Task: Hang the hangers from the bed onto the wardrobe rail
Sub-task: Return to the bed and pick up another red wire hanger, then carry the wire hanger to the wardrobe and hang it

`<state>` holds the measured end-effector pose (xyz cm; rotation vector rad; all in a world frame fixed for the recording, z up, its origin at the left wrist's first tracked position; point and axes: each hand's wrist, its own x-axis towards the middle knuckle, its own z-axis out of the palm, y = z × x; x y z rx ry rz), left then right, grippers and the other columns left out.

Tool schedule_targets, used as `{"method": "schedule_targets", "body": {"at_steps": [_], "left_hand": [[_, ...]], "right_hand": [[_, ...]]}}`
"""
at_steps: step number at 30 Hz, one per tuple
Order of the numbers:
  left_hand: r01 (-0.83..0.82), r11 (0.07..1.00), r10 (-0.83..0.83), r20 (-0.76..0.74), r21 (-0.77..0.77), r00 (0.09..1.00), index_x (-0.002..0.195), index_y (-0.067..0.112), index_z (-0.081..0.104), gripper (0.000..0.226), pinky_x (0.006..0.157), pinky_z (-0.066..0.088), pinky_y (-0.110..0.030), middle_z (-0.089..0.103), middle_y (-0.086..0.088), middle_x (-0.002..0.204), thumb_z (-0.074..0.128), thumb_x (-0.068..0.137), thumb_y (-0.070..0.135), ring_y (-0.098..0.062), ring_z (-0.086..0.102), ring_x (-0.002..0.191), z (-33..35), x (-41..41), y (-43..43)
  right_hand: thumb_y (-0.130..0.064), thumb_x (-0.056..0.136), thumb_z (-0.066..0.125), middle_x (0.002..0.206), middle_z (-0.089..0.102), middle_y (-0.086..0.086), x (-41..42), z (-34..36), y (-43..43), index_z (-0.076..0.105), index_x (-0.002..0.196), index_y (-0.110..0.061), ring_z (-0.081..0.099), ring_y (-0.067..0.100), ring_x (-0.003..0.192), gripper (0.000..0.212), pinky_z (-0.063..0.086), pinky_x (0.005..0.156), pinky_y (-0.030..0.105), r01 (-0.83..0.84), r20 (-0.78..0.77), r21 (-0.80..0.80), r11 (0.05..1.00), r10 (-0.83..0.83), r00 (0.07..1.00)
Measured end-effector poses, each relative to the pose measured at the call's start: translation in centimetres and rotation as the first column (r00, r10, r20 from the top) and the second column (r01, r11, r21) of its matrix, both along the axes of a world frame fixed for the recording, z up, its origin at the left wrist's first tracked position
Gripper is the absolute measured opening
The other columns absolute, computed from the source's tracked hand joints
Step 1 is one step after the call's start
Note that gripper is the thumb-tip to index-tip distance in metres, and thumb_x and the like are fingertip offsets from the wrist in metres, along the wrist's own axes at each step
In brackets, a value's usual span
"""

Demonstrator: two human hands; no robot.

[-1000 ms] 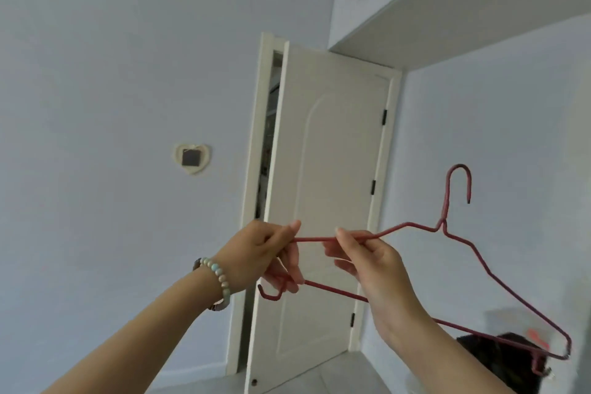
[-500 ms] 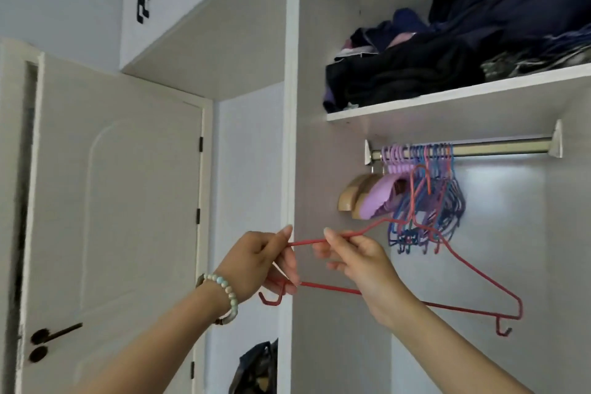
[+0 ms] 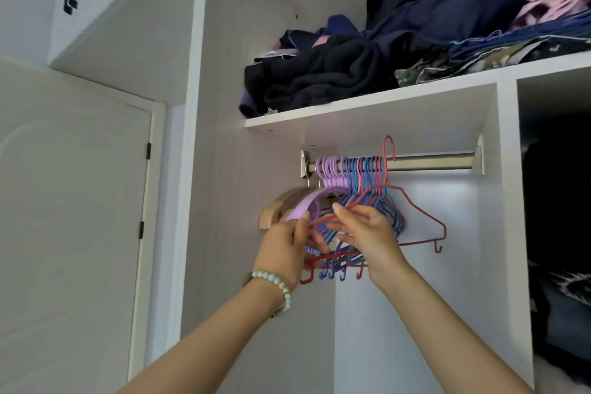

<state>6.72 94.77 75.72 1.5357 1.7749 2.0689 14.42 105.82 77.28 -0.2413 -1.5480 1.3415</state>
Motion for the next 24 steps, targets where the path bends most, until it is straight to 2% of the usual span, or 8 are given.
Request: {"method": "schedule_targets", "body": {"at_steps": [4,8,11,13,14,16,20,24], "left_hand": [[0.052,0.999,-0.052,0.013,0.007,0.999,0.07,0.013,0.057,0.043,0.06,0.055,-0.028,0.064,0.0,0.075,0.032,0.1,0.029,-0.02,0.062,0.061,0.2,0.7,5.2],[0.134,0.991,-0.133,0.076,-0.019,0.988,0.08,0.014,0.056,0.034,0.061,0.056,-0.022,0.062,-0.004,0.092,0.032,0.101,0.027,-0.021,0.062,0.069,0.4,1.0,9.5],[0.139,0.984,-0.134,0.051,-0.112,0.99,0.092,0.017,0.06,0.034,0.09,0.052,-0.042,0.063,-0.01,0.111,0.031,0.1,0.031,-0.03,0.064,0.1,0.4,0.9,11.6],[0.138,0.975,-0.135,0.025,-0.177,0.99,0.113,0.011,0.059,0.037,0.099,0.046,-0.043,0.059,-0.011,0.123,0.03,0.101,0.03,-0.028,0.06,0.111,0.6,1.0,12.4],[0.139,0.969,-0.138,0.021,-0.202,0.99,0.121,0.008,0.055,0.039,0.098,0.048,-0.038,0.057,-0.01,0.126,0.029,0.101,0.029,-0.025,0.06,0.11,0.7,0.9,12.8],[0.151,0.957,-0.142,0.053,-0.247,0.988,0.126,0.005,0.051,0.039,0.082,0.054,-0.023,0.054,-0.003,0.117,0.029,0.102,0.025,-0.017,0.061,0.094,0.8,0.8,13.1],[0.15,0.937,-0.118,0.118,-0.316,0.986,0.109,0.01,0.056,0.028,0.087,0.052,-0.038,0.052,-0.005,0.099,0.033,0.101,0.023,-0.024,0.058,0.087,0.2,0.2,13.3],[0.113,0.942,-0.075,0.129,-0.317,0.989,0.116,0.004,0.057,0.033,0.08,0.054,-0.033,0.057,-0.006,0.105,0.037,0.1,0.023,-0.026,0.063,0.089,-0.4,-0.9,12.4]], "right_hand": [[-0.015,0.089,0.063,0.085,0.071,0.006,-0.3,1.2,4.6,0.055,0.118,-0.004,0.07,0.016,0.074,0.032,0.056,0.07,0.027,0.052,-0.038,-0.054,0.997,-0.054,0.998],[-0.014,0.091,0.06,0.09,0.068,0.011,-1.1,1.6,8.8,0.057,0.12,-0.004,0.067,0.019,0.071,0.031,0.056,0.066,0.029,0.12,-0.04,-0.118,0.986,-0.125,0.991],[-0.015,0.092,0.058,0.096,0.068,0.015,-1.7,1.6,11.2,0.061,0.118,-0.005,0.067,0.022,0.076,0.028,0.057,0.072,0.035,0.166,-0.012,-0.138,0.976,-0.169,0.985],[-0.014,0.093,0.056,0.097,0.067,0.016,-1.9,1.7,12.2,0.061,0.119,-0.005,0.065,0.024,0.079,0.028,0.056,0.071,0.034,0.167,-0.011,-0.16,0.973,-0.171,0.985],[-0.013,0.094,0.056,0.097,0.066,0.016,-2.1,1.7,12.6,0.061,0.12,-0.004,0.063,0.025,0.079,0.028,0.055,0.07,0.033,0.167,-0.015,-0.175,0.97,-0.172,0.985],[-0.011,0.093,0.056,0.095,0.065,0.013,-2.2,1.6,13.1,0.062,0.118,-0.005,0.062,0.022,0.075,0.026,0.054,0.067,0.029,0.188,0.002,-0.191,0.963,-0.191,0.981],[-0.013,0.092,0.057,0.088,0.066,0.009,-2.7,0.5,13.7,0.067,0.11,-0.004,0.056,0.014,0.063,0.022,0.049,0.061,0.025,0.223,0.095,-0.161,0.961,-0.21,0.973],[-0.024,0.092,0.059,0.099,0.069,0.009,-2.8,-0.5,13.3,0.065,0.11,-0.01,0.06,0.019,0.079,0.024,0.052,0.072,0.03,0.219,0.189,-0.106,0.97,-0.197,0.962]]}}
